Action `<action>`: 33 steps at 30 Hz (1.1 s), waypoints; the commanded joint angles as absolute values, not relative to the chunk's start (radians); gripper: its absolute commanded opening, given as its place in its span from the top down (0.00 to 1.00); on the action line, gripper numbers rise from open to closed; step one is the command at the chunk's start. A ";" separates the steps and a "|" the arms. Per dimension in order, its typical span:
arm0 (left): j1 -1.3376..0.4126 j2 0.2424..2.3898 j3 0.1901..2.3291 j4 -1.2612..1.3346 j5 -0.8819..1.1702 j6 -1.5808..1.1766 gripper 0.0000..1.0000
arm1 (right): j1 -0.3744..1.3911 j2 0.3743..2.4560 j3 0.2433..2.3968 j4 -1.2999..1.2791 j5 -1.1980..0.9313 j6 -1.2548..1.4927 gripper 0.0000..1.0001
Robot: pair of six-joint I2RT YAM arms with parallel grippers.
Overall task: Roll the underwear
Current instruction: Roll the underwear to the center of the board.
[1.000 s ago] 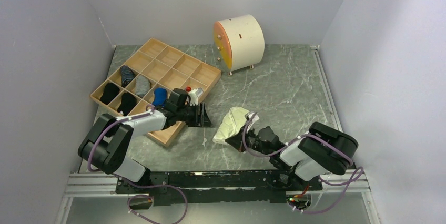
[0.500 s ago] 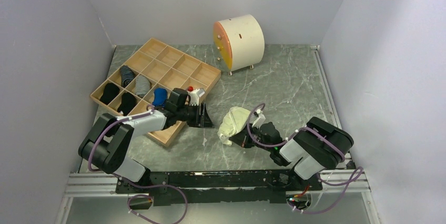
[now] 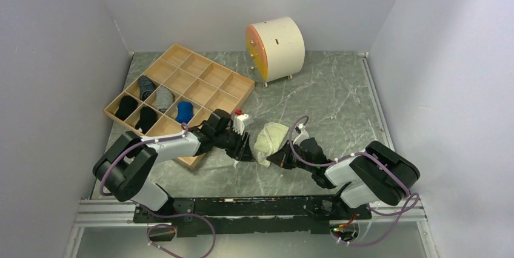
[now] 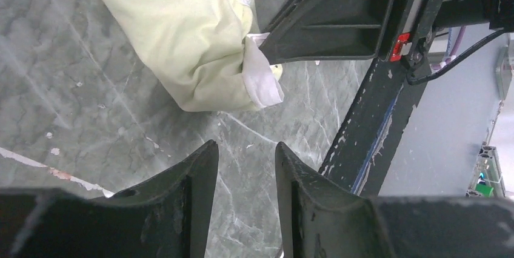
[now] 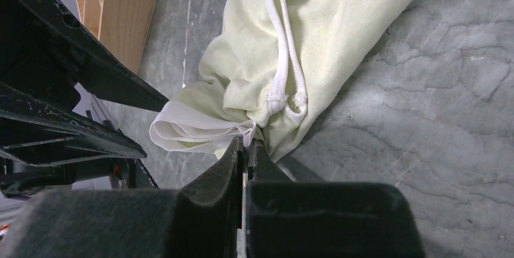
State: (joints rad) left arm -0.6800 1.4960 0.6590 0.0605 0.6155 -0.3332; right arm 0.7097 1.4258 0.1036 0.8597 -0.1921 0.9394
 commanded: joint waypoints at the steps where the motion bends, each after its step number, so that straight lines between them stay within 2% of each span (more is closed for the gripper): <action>1: -0.692 1.514 0.711 0.076 0.629 -0.283 0.57 | 0.695 1.414 0.132 0.806 -0.173 0.933 1.00; 8: -0.723 1.529 0.758 0.094 0.567 -0.299 0.51 | 0.686 1.420 0.145 0.803 -0.189 0.924 1.00; 12: -0.728 1.527 0.767 0.067 0.532 -0.230 0.44 | 0.679 1.422 0.144 0.806 -0.195 0.926 1.00; 15: -0.730 1.542 0.769 0.062 0.549 -0.142 0.33 | 0.677 1.421 0.145 0.806 -0.196 0.917 1.00; 20: -0.749 1.560 0.727 0.187 0.624 -0.060 0.24 | 0.673 1.425 0.153 0.805 -0.213 0.908 0.99; 28: -0.753 1.517 0.658 0.364 0.668 0.032 0.21 | 0.668 1.418 0.165 0.786 -0.224 0.887 0.99; 33: -0.753 1.529 0.676 0.335 0.694 0.093 0.28 | 0.666 1.415 0.164 0.786 -0.225 0.880 0.99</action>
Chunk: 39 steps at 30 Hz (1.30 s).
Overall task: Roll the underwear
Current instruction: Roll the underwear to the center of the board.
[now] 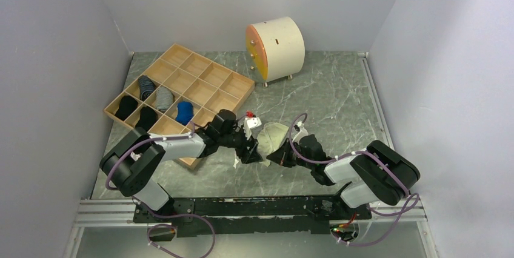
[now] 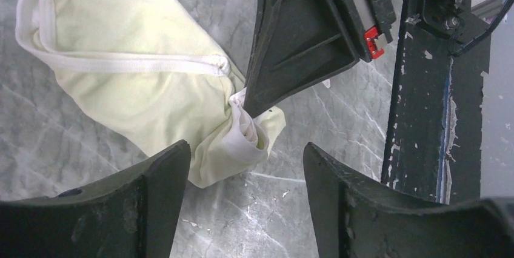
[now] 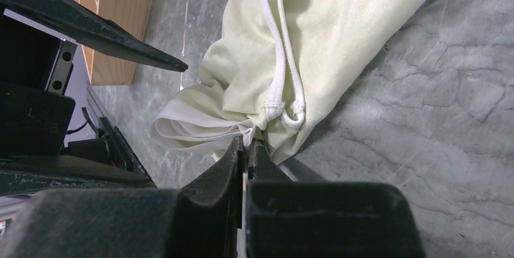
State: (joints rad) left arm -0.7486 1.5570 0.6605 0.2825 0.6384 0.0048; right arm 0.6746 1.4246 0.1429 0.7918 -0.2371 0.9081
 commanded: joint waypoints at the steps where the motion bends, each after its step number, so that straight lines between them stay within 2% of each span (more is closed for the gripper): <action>1: -0.753 1.535 0.680 0.328 0.707 0.102 0.30 | 0.664 1.416 0.164 0.788 -0.226 0.881 0.99; 6: -0.763 1.550 0.686 0.298 0.728 0.136 0.40 | 0.655 1.426 0.165 0.798 -0.239 0.885 0.99; 17: -0.768 1.588 0.684 0.355 0.719 0.150 0.54 | 0.646 1.437 0.159 0.823 -0.264 0.892 0.98; 20: -0.768 1.606 0.700 0.352 0.720 0.161 0.65 | 0.643 1.436 0.159 0.820 -0.263 0.893 0.98; 23: -0.768 1.626 0.719 0.334 0.722 0.166 0.83 | 0.640 1.437 0.162 0.819 -0.271 0.894 0.98; 26: -0.767 1.645 0.747 0.286 0.704 0.155 0.94 | 0.637 1.429 0.164 0.818 -0.284 0.884 0.96; 32: -0.729 1.699 0.798 0.207 0.679 0.079 0.95 | 0.635 1.337 0.164 0.753 -0.275 0.833 0.84; 37: -0.684 1.724 0.793 0.205 0.671 0.007 0.95 | 0.634 1.209 0.156 0.667 -0.255 0.781 0.69; 39: -0.672 1.734 0.793 0.199 0.666 -0.023 0.95 | 0.634 1.155 0.160 0.611 -0.236 0.757 0.67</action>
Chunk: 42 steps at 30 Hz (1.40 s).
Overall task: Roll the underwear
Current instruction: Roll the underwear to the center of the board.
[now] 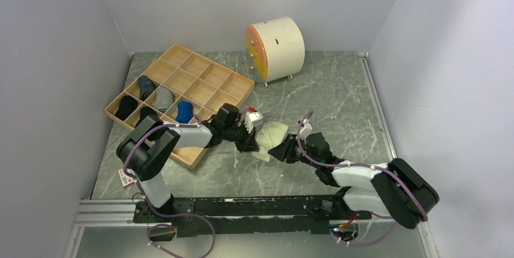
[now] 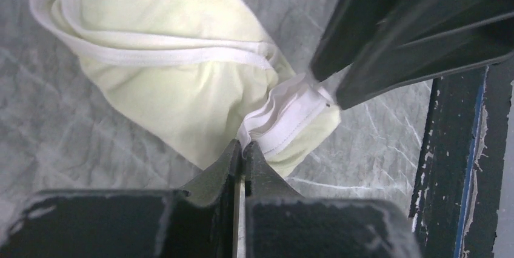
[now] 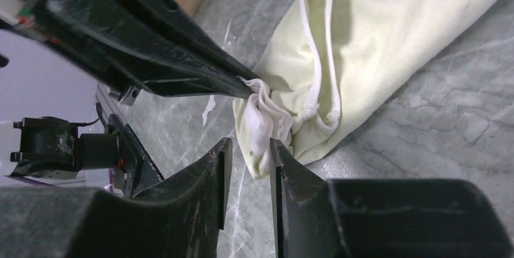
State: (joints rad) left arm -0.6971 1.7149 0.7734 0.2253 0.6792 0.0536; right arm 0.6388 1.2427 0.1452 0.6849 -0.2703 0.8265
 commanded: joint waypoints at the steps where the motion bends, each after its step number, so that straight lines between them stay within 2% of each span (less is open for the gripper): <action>1: -0.668 1.738 0.791 0.206 0.672 -0.038 0.95 | 0.634 1.117 0.161 0.583 -0.221 0.740 0.67; 6: -0.662 1.767 0.812 0.217 0.696 -0.080 0.95 | 0.636 0.993 0.164 0.519 -0.200 0.527 0.63; 13: -0.663 1.812 0.881 0.144 0.757 -0.060 0.95 | 0.715 0.886 0.169 0.533 -0.249 -0.016 0.61; 14: -0.663 1.817 0.891 0.122 0.749 -0.053 0.95 | 0.727 0.893 0.167 0.556 -0.284 -0.061 0.58; 16: -0.662 1.824 0.900 0.095 0.731 -0.052 0.95 | 0.783 0.936 0.194 0.558 -0.341 -0.175 0.34; 17: -0.662 1.826 0.900 0.092 0.723 -0.058 0.95 | 0.818 0.968 0.218 0.544 -0.319 -0.220 0.32; 20: -0.661 1.833 0.897 0.091 0.716 -0.076 0.95 | 0.943 1.026 0.265 0.505 -0.236 -0.376 0.36; 24: -0.662 1.833 0.896 0.093 0.718 -0.085 0.95 | 1.089 1.049 0.312 0.402 0.018 -0.607 0.37; 29: -0.662 1.840 0.900 0.089 0.718 -0.099 0.95 | 1.118 1.133 0.347 0.249 0.077 -0.760 0.38; 39: -0.661 1.855 0.919 0.068 0.729 -0.103 0.95 | 1.143 1.267 0.309 0.387 0.105 -0.808 0.39; 42: -0.661 1.852 0.923 0.053 0.726 -0.095 0.95 | 1.143 1.303 0.302 0.428 0.150 -0.823 0.45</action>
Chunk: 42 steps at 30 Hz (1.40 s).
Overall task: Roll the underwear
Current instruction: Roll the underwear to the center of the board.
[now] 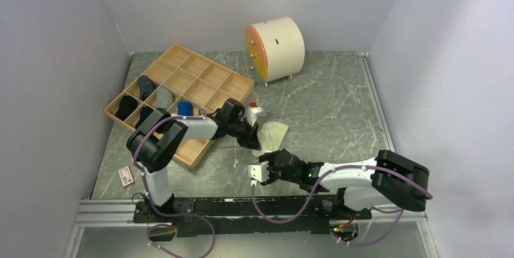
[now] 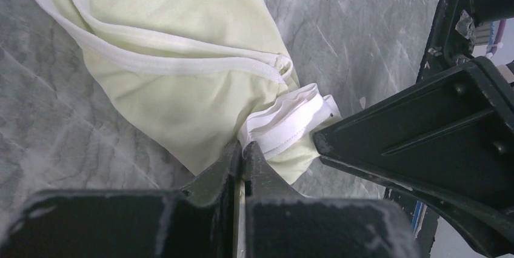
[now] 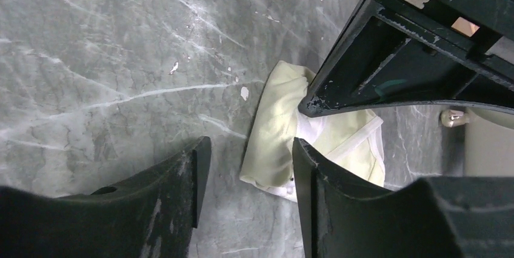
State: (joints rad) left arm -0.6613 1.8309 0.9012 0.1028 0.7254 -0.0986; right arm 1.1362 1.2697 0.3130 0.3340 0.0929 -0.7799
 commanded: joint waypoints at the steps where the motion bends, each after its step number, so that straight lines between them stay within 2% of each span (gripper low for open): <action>1: -0.661 1.852 0.923 0.052 0.727 -0.095 0.95 | 1.142 1.311 0.296 0.451 0.163 -0.827 0.45; 3: -0.661 1.852 0.925 0.050 0.730 -0.094 0.95 | 1.143 1.333 0.299 0.462 0.179 -0.843 0.45; 8: -0.661 1.854 0.929 0.042 0.732 -0.091 0.95 | 1.143 1.380 0.306 0.459 0.225 -0.842 0.53; 9: -0.661 1.855 0.930 0.042 0.733 -0.092 0.95 | 1.143 1.382 0.301 0.474 0.225 -0.842 0.58; 11: -0.659 1.859 0.932 0.039 0.733 -0.092 0.95 | 1.143 1.389 0.298 0.497 0.228 -0.836 0.76; 13: -0.658 1.858 0.934 0.040 0.721 -0.105 0.95 | 1.142 1.401 0.302 0.507 0.246 -0.821 0.84; 17: -0.624 1.843 0.905 0.120 0.771 -0.181 0.75 | 1.140 1.377 0.323 0.477 0.228 -0.784 0.99; 19: -0.595 1.819 0.886 0.170 0.788 -0.237 0.63 | 1.130 1.349 0.319 0.490 0.165 -0.756 1.00; 21: -0.567 1.790 0.865 0.228 0.800 -0.295 0.58 | 1.116 1.344 0.325 0.481 0.108 -0.717 1.00; 24: -0.527 1.732 0.848 0.257 0.784 -0.352 0.33 | 1.114 1.352 0.358 0.440 0.103 -0.682 1.00; 25: -0.515 1.709 0.844 0.248 0.771 -0.361 0.31 | 1.114 1.349 0.361 0.436 0.094 -0.674 1.00; 31: -0.465 1.549 0.767 0.221 0.614 -0.406 0.27 | 1.116 1.392 0.411 0.420 0.091 -0.638 1.00; 42: -0.457 1.269 0.534 0.282 0.452 -0.456 0.32 | 1.133 1.474 0.433 0.549 0.027 -0.567 1.00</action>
